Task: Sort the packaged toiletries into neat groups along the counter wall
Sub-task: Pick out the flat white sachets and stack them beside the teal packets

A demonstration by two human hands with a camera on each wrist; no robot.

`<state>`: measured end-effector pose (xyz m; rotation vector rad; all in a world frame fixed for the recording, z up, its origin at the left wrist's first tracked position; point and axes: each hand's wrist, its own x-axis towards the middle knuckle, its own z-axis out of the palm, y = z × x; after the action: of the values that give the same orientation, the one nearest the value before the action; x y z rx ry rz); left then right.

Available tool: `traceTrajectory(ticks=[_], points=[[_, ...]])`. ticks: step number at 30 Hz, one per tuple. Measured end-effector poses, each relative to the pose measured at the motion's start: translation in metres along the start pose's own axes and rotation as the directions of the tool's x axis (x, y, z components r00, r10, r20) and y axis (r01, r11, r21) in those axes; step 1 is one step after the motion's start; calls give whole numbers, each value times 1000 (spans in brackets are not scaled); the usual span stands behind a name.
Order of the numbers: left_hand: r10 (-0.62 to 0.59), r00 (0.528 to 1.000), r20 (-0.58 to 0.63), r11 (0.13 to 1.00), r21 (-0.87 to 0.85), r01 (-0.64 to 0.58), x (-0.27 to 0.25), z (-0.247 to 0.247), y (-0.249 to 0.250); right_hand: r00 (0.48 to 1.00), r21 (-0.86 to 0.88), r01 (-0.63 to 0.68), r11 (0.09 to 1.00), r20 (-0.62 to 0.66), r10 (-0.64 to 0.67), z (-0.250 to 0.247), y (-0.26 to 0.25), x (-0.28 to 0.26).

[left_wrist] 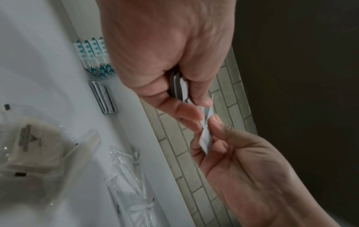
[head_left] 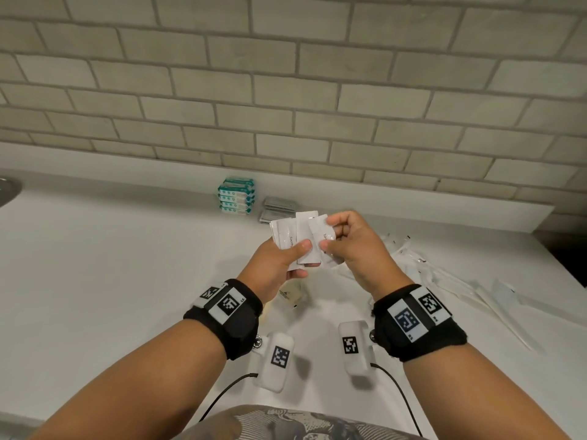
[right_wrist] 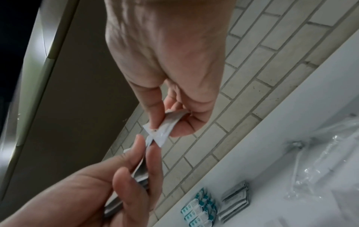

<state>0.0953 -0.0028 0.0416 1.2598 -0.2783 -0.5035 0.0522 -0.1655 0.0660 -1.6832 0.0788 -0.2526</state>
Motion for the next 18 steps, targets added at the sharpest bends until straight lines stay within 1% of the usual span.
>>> traceTrajectory(ticks=[2,4,7,9,10,12,14,18], points=[[-3,1000,-8,1000,-2,3,1,-1,0,998,67,-48,997,-42,51,-1,4,3],[-46,999,-4,999,-15,46,1,-1,0,996,132,-84,988,-17,87,-3,6,5],[-159,986,49,987,0,160,2,2,1,982,263,-133,956,165,91,-2,6,3],[-221,973,64,975,30,219,2,3,2,961,257,-157,953,261,88,3,4,2],[-239,969,65,971,47,236,2,4,3,960,229,-159,960,263,97,3,4,3],[-252,966,48,965,92,247,0,3,4,968,170,-170,971,211,133,3,5,5],[-240,970,25,967,97,237,-1,3,5,974,112,-191,975,149,173,2,6,5],[-248,968,48,968,-21,249,-2,2,6,981,-69,-194,978,12,196,2,14,11]])
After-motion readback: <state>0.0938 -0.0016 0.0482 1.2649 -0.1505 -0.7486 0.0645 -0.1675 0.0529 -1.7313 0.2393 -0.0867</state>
